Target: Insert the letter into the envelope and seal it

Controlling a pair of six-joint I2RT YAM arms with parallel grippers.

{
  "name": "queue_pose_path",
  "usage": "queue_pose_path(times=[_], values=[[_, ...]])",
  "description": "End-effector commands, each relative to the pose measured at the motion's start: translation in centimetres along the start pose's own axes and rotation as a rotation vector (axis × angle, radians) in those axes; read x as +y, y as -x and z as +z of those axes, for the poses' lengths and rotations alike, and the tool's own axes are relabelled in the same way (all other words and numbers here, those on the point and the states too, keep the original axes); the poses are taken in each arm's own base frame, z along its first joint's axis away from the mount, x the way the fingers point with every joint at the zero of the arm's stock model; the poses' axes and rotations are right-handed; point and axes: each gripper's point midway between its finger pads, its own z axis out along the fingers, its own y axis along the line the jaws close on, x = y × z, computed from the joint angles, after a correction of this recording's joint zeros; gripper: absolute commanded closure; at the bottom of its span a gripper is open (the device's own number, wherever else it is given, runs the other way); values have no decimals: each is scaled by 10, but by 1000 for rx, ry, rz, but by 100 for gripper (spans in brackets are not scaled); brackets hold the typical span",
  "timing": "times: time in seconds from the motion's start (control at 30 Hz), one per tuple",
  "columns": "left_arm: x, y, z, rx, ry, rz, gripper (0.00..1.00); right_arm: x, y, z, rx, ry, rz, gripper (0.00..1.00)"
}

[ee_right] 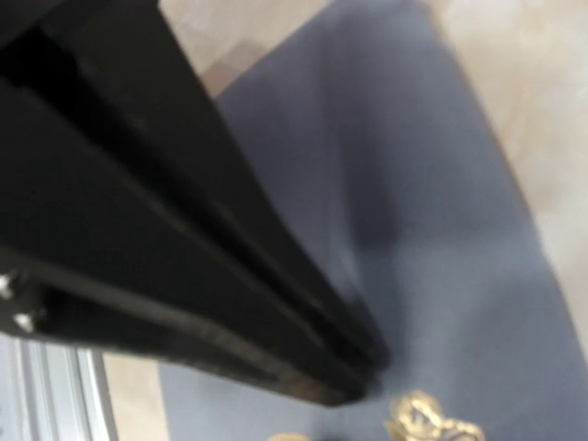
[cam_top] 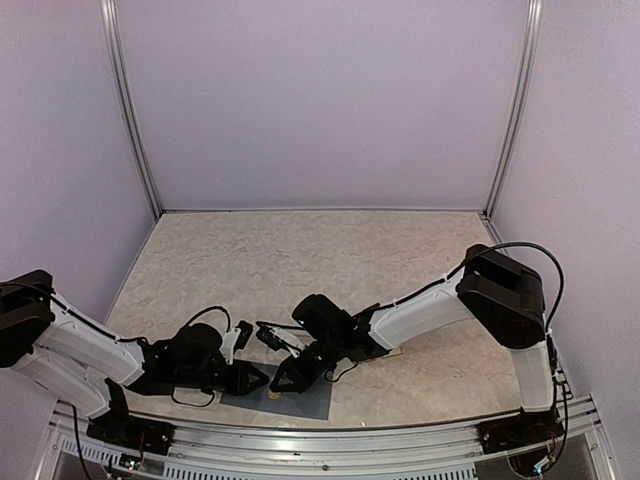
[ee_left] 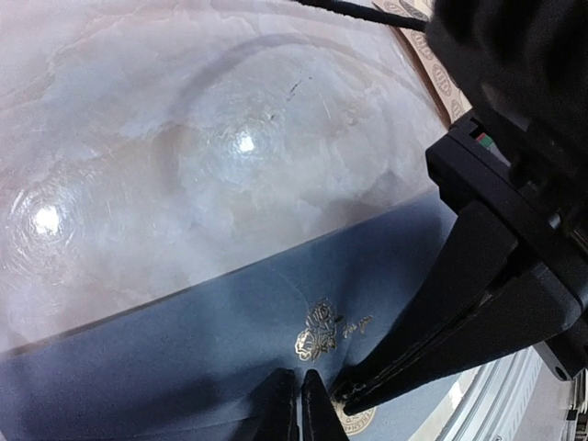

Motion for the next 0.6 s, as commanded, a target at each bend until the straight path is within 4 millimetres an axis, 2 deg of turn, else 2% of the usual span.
queue_pose_path(times=[0.0,0.57], values=[[30,-23,0,57,112,-38,98,-8,-33,12,111,-6,21,100],[34,-17,-7,24,144,-66,97,3,-43,21,166,38,18,100]])
